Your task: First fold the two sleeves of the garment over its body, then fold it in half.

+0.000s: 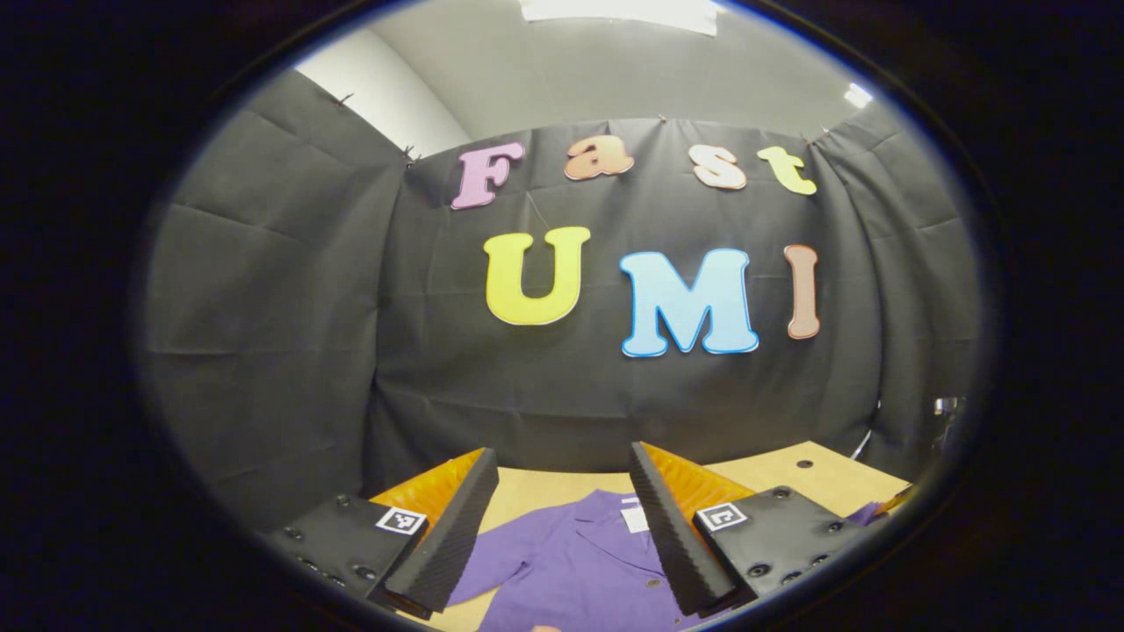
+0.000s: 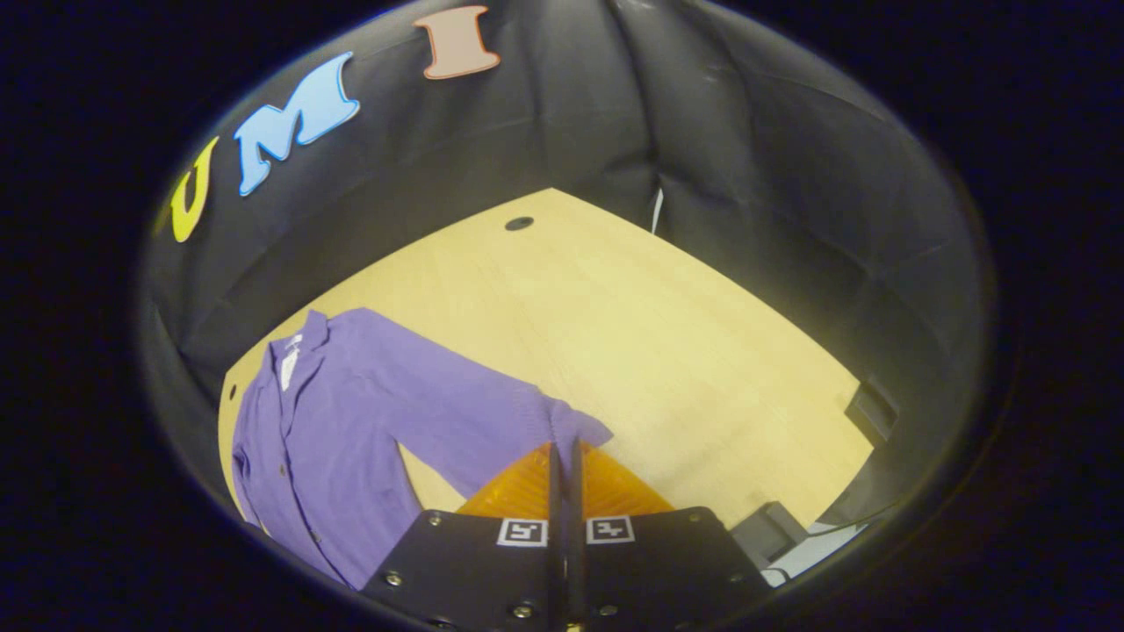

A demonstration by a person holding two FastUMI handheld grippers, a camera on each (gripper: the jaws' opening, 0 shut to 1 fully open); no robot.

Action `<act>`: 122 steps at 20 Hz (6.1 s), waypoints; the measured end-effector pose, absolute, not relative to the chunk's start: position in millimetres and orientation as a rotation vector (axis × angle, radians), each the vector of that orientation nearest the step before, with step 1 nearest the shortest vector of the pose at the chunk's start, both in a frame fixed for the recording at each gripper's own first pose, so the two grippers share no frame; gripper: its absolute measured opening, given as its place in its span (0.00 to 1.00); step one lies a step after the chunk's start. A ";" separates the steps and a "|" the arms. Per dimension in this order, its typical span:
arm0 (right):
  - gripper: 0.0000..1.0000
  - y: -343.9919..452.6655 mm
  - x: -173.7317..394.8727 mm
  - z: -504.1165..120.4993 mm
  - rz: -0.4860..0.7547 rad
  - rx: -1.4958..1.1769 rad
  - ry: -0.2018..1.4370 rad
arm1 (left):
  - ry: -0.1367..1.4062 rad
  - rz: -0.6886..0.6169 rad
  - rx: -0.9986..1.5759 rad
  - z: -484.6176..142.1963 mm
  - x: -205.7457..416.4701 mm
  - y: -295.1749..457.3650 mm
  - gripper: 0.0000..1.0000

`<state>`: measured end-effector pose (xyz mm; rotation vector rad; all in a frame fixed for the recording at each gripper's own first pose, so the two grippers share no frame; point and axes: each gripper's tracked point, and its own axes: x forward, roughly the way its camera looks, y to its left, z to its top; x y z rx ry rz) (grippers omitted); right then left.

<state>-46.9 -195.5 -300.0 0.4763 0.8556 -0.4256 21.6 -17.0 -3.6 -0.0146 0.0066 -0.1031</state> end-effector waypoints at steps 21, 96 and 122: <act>0.02 0.4 38.1 -139.4 0.057 0.408 0.571 | 0.032 -0.004 -0.063 -24.8 18.3 74.6 0.96; 0.72 192.9 1.0 -138.2 0.441 0.008 0.528 | 0.711 0.753 -0.375 -345.4 -36.4 317.1 0.95; 0.72 197.9 -2.9 -158.3 0.418 0.022 0.566 | 0.896 0.626 -0.316 -407.9 5.0 303.1 0.07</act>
